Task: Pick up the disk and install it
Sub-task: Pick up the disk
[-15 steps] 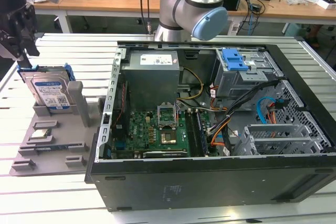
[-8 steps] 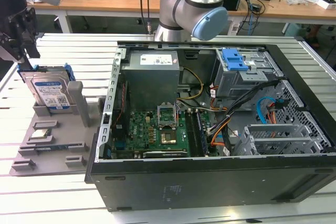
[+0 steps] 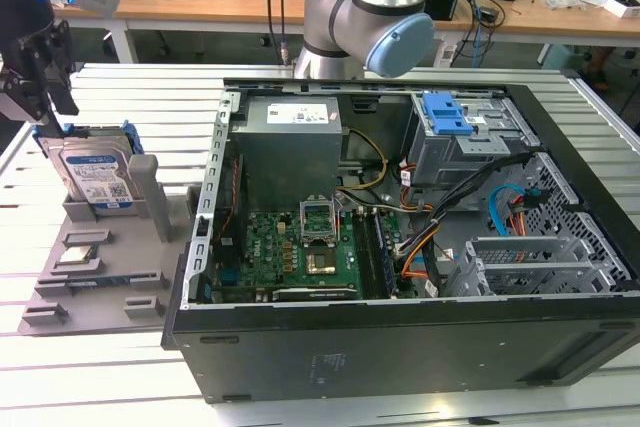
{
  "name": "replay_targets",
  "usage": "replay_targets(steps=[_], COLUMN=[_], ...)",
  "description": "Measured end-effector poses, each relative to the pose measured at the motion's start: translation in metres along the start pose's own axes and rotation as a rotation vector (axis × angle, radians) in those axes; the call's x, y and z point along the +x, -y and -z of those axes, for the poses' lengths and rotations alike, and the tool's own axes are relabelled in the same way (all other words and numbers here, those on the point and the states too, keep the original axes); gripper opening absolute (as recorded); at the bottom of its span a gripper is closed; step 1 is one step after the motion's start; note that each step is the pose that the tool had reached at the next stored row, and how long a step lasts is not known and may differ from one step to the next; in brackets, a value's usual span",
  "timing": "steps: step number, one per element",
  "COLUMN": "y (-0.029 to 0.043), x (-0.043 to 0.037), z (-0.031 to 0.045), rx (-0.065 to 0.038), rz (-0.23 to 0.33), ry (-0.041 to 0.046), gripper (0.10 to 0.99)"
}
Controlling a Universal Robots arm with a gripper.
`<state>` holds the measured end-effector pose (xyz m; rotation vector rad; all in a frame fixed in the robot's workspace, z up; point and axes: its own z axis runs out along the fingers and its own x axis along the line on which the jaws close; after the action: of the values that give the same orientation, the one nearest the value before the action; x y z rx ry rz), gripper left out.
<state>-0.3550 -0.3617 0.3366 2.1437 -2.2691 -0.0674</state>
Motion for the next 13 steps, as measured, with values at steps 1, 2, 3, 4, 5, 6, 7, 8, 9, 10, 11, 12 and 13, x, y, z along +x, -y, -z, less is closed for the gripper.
replay_targets(steps=[1, 2, 3, 4, 5, 6, 7, 8, 9, 10, 11, 12, 13], y=[0.0000, 0.0001, 0.0002, 0.0002, 0.0002, 0.0003, 0.0004, 0.0004, 0.0006, 0.0007, 0.0008, 0.0010, 0.0012], x=[0.0000, 0.0000, 0.0001, 0.0001, 0.0001, 0.0001, 0.0002, 0.0002, 0.0002, 0.0002, 0.0002, 0.0002, 0.0002], z=[-0.0008, -0.0019, -0.0034, -0.0040, -0.0051, -0.0066, -0.0078, -0.0091, -0.0107, -0.0116, -0.0127, -0.0137, -0.0146], rx=[0.000, 0.000, 0.000, 0.000, 0.000, 0.000, 0.000, 0.000, 0.000, 0.000, 0.000, 0.000, 0.000], rz=[0.000, 0.000, 0.000, 0.000, 0.000, 0.000, 0.000, 0.001, 0.002, 0.002, 0.003, 0.003, 0.003], ry=[0.0000, 0.0000, 0.0000, 0.0000, -0.0001, -0.0001, -0.0002, -0.0003, -0.0004, -0.0004, -0.0006, -0.0006, -0.0007], gripper=[0.482, 0.482, 0.482, 0.482, 0.482, 0.482, 0.482, 0.482, 0.482, 0.482, 0.482, 0.482, 0.482])
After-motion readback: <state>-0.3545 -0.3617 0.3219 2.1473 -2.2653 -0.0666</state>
